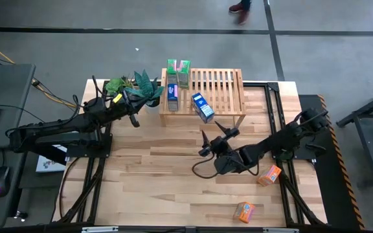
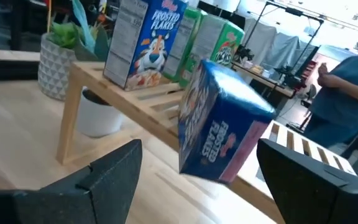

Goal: Stack cereal on shelf
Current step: Put the blue cereal box on the shelf aligned with the other blue cereal box

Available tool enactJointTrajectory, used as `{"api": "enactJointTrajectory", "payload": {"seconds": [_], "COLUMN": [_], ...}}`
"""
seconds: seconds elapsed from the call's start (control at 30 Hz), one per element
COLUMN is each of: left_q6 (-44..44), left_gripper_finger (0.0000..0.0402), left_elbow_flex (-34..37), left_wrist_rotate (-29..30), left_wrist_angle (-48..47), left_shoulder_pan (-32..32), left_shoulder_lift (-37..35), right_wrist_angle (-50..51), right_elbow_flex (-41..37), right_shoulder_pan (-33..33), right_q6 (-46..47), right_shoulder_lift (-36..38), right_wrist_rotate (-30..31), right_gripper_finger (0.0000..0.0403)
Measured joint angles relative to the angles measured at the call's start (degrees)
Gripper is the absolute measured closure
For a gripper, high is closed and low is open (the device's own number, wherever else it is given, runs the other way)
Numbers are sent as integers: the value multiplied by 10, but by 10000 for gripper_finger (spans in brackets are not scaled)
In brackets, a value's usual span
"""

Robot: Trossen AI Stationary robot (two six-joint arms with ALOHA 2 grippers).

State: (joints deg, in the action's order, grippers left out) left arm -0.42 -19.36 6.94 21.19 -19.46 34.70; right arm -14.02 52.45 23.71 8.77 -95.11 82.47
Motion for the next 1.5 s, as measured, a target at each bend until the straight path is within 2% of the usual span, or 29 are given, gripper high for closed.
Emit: {"api": "enactJointTrajectory", "payload": {"seconds": [0.17, 0.3, 0.47, 0.6, 0.73, 1.03, 1.13, 1.27, 1.37, 1.5], "left_q6": [1, 1, 2, 2, 1, 6, 5, 6, 6, 10], "left_gripper_finger": [401, 402, 401, 401, 401, 402, 401, 401, 402, 402], "left_elbow_flex": [0, 0, 0, 0, 0, 0, 0, 0, 0, 0], "left_wrist_rotate": [-4, -4, -4, -4, -4, -4, -4, -4, -4, -4], "left_wrist_angle": [0, 0, 0, 0, 0, 0, 0, -3, -4, -3], "left_shoulder_pan": [0, 0, 0, 0, 0, 0, 0, 0, 0, 0], "left_shoulder_lift": [0, 0, 0, 0, 0, 0, 0, 0, 0, 0], "right_wrist_angle": [41, 42, 47, 52, 56, 65, 114, 233, 302, 314], "right_elbow_flex": [0, 0, 0, 0, 0, 0, 0, 0, 0, -10], "right_shoulder_pan": [-4, -9, -12, -19, -23, -11, -18, -26, -28, -24], "right_q6": [27, 15, 53, 71, 68, 46, 88, 202, 294, 315], "right_shoulder_lift": [-4, -4, -4, 1, 6, 15, 15, 29, 54, 68], "right_wrist_rotate": [-10, -20, -43, -82, -64, -60, -60, -51, -85, -111], "right_gripper_finger": [91, 91, 87, 53, 9, 36, 37, 37, 37, 37]}}
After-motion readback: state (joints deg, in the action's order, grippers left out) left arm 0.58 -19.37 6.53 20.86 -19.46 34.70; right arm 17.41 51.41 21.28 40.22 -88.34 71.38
